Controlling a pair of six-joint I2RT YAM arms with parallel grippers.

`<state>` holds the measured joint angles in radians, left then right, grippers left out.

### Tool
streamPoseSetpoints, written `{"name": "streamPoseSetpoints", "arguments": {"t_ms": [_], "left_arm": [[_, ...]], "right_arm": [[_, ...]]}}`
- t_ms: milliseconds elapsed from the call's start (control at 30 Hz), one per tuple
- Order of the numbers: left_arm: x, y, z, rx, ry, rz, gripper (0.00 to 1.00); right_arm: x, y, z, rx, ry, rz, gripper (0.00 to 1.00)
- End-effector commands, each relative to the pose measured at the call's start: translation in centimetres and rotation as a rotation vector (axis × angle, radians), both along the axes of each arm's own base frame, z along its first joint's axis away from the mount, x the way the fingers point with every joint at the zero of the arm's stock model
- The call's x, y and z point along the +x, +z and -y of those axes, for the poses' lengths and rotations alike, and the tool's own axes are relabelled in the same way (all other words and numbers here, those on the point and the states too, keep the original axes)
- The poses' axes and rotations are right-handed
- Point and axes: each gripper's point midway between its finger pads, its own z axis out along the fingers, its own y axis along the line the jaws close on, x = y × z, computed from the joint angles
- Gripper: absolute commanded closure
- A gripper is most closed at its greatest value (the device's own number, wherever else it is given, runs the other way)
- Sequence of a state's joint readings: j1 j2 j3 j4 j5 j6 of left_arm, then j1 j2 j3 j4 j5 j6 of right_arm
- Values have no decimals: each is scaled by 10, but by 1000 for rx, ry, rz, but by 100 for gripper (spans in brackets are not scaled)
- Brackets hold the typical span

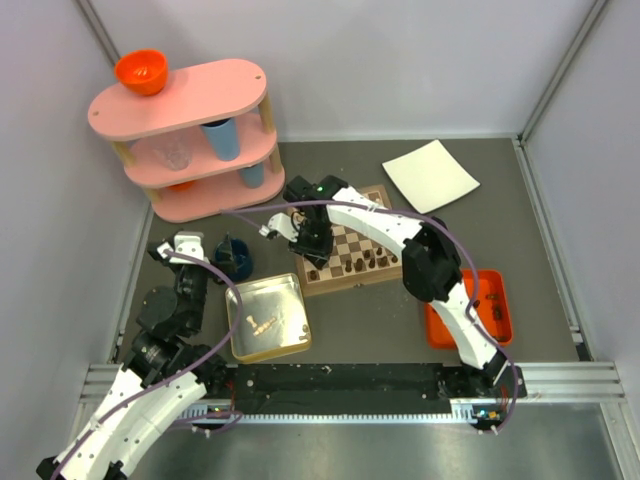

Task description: Set up the chess pieces on the board

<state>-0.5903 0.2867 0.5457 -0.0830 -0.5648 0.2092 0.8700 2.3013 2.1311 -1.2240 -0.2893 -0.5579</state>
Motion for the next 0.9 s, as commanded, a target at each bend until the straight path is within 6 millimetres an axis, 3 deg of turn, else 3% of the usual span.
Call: {"name": "streamPoseSetpoints", "arguments": {"t_ms": [0,267,867], "left_arm": [[2,4,3,-1,-8,16,1],[2,4,2,-2,-8,18,1],[2,4,2,-2,-7,17,1]], "right_arm": [[-9,12,-4,25,42,2,78],[-17,0,-8,1,53,-20,78],[-14,-1,-17,8,47,-12,77]]}}
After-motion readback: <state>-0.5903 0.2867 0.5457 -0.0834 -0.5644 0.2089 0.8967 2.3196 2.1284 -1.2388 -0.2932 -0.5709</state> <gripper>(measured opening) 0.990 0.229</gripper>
